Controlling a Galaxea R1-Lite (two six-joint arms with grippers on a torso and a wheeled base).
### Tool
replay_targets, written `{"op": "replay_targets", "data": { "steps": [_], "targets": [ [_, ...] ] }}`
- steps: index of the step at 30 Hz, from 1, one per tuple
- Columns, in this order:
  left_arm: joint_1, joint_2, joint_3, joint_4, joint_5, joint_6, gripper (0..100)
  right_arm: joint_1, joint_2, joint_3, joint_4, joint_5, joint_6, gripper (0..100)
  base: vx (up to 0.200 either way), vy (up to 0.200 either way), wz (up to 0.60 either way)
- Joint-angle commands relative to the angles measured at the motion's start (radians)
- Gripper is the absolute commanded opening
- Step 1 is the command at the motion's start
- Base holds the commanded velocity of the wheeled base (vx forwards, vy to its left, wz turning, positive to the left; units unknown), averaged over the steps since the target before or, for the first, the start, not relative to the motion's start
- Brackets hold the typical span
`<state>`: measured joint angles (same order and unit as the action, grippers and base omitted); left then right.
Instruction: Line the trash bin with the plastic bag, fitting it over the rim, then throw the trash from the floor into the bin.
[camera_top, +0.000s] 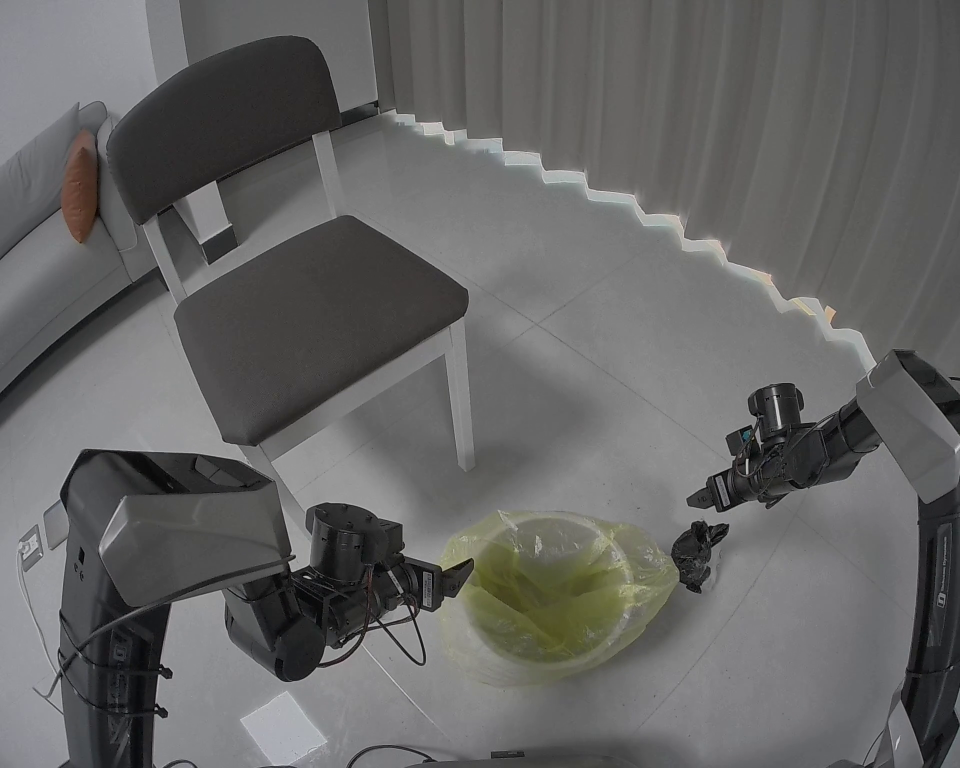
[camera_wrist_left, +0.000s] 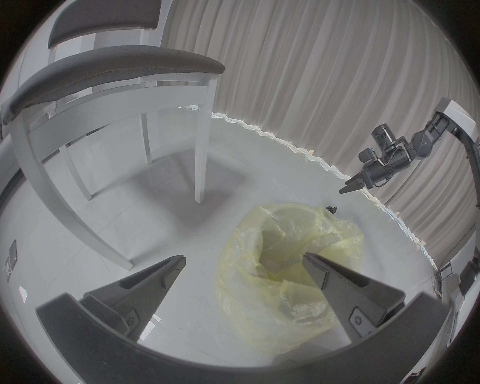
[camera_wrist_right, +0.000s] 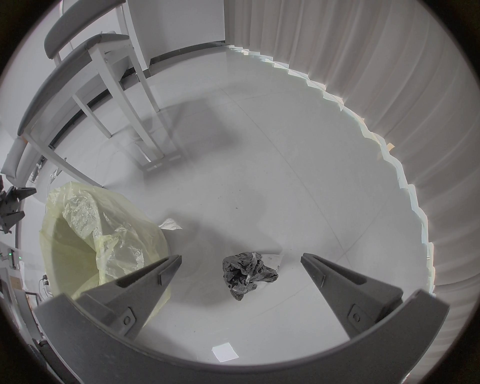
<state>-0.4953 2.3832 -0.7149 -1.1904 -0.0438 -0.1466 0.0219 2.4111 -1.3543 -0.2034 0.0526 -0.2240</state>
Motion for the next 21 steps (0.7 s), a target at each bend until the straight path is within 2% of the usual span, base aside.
{"op": "replay_targets", "data": {
  "steps": [1,9,16,21],
  "targets": [
    [0.001,0.004,-0.003,-0.006,-0.001,-0.004,100,-0.007,0.083,-0.126,0.009,0.006,0.005,100,0.000,0.000,0.00],
    [0.000,0.005,0.005,-0.009,0.004,-0.004,100,-0.013,0.217,-0.391,0.187,0.009,0.061,100,0.000,0.000,0.00],
    [-0.006,0.005,0.006,-0.011,0.007,-0.002,100,-0.025,0.339,-0.548,0.194,0.009,0.065,100,0.000,0.000,0.00],
    [-0.006,0.019,0.011,-0.012,0.009,-0.002,100,-0.031,0.382,-0.582,0.199,0.010,0.063,100,0.000,0.000,0.00]
  ]
}}
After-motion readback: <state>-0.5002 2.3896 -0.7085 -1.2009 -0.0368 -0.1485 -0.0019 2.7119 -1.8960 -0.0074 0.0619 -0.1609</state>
